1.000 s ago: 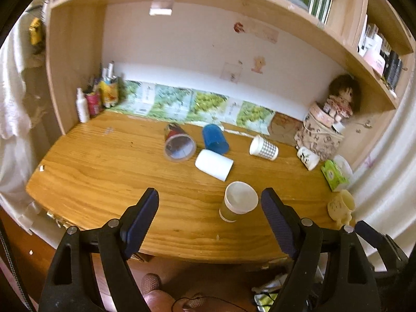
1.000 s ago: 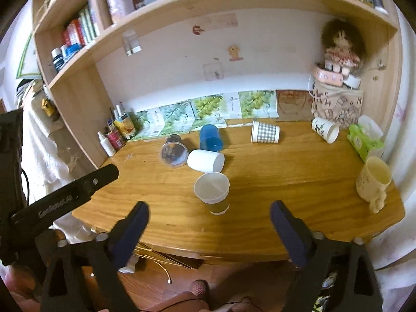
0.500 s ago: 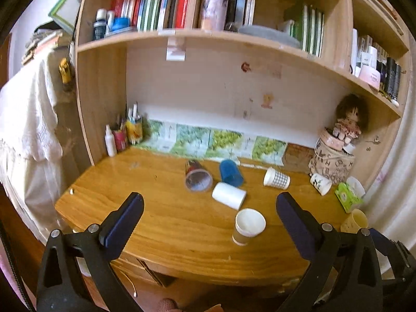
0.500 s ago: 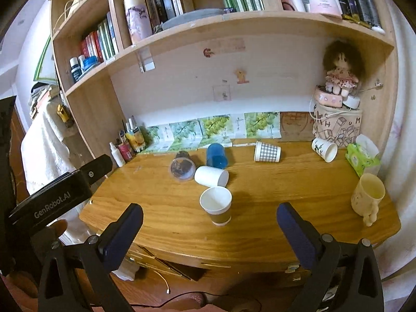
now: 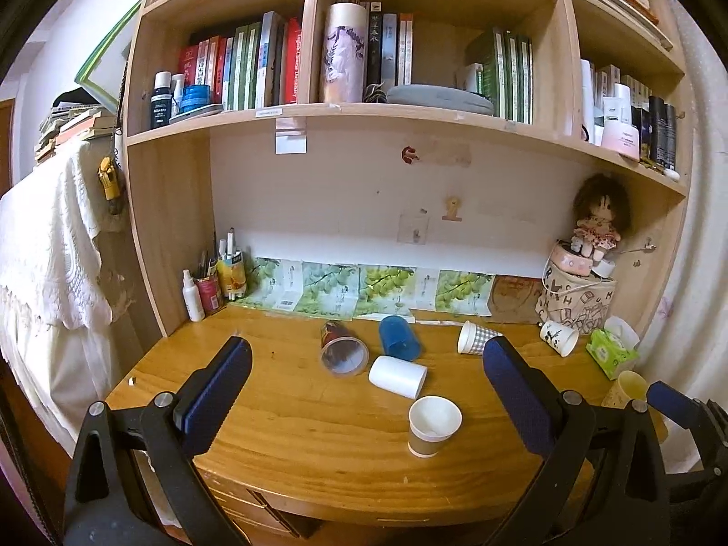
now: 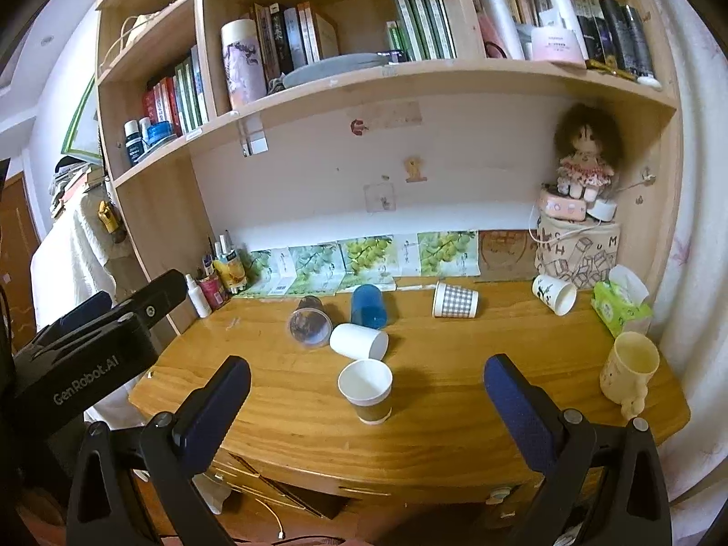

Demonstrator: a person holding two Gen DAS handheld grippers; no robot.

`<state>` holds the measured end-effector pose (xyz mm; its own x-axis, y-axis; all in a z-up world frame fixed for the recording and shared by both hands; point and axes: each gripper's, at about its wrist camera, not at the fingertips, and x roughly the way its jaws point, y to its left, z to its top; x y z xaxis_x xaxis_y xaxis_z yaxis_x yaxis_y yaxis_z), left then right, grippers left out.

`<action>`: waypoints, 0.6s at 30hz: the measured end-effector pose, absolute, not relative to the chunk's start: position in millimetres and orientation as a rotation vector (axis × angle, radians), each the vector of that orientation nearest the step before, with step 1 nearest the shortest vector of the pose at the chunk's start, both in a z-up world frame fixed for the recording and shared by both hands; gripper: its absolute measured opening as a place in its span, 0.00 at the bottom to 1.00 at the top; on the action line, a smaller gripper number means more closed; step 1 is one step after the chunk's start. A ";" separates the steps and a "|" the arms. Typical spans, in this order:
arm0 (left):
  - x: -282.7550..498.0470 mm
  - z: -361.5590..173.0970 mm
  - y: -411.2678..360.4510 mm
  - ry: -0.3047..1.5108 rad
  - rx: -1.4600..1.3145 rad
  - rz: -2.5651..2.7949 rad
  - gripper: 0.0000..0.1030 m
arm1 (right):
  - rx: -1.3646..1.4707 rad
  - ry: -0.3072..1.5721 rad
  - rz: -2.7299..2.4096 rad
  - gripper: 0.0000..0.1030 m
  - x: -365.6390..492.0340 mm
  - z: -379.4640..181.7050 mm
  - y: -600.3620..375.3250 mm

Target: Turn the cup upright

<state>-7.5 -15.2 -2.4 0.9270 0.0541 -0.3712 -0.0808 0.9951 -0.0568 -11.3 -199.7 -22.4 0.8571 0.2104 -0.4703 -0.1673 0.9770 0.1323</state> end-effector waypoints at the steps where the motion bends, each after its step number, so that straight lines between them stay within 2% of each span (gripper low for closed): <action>1: -7.3 -2.6 -16.8 0.377 -0.070 0.068 0.99 | 0.087 0.499 0.199 1.00 -11.8 -21.9 -199.7; 18: -4.5 -3.9 -17.7 0.384 -0.051 0.064 0.99 | 0.081 0.508 0.219 1.00 -5.7 -23.6 -193.6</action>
